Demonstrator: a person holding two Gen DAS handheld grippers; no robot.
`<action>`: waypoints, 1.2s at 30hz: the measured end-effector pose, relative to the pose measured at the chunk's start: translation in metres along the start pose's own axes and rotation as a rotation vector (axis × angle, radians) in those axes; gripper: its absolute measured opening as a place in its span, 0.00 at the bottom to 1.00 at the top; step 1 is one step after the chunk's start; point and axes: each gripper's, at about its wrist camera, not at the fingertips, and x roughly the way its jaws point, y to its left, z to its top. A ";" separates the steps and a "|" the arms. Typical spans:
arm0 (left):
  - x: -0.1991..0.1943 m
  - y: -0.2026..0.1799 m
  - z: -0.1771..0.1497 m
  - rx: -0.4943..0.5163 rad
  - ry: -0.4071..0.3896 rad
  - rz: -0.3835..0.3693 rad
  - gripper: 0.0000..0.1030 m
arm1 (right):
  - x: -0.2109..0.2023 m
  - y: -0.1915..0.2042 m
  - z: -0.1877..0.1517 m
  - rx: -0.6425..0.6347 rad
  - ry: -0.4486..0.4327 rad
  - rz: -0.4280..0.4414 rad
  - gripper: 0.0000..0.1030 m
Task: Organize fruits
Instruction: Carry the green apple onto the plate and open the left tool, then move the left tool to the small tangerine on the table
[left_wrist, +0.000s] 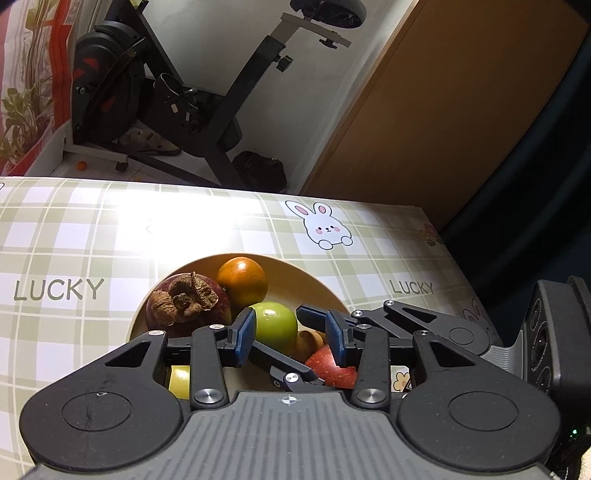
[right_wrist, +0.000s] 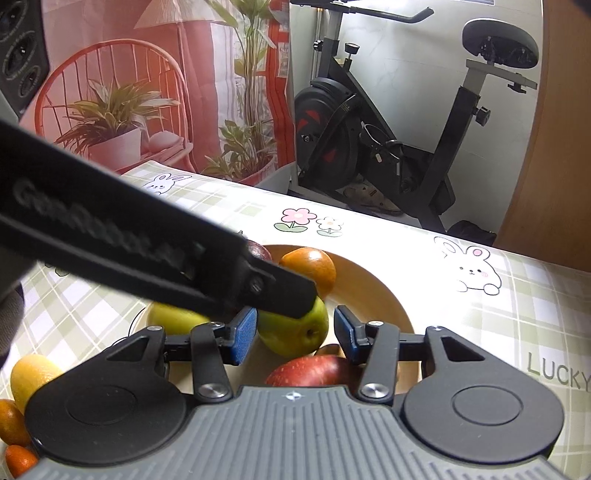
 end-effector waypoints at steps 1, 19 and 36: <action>-0.007 0.001 0.000 -0.009 -0.014 -0.007 0.42 | -0.004 0.000 0.000 0.007 -0.005 0.000 0.48; -0.162 0.006 -0.043 0.085 -0.223 0.169 0.46 | -0.118 0.047 -0.016 0.191 -0.191 0.041 0.48; -0.179 0.039 -0.129 -0.045 -0.185 0.174 0.46 | -0.102 0.130 -0.080 0.081 -0.025 0.147 0.48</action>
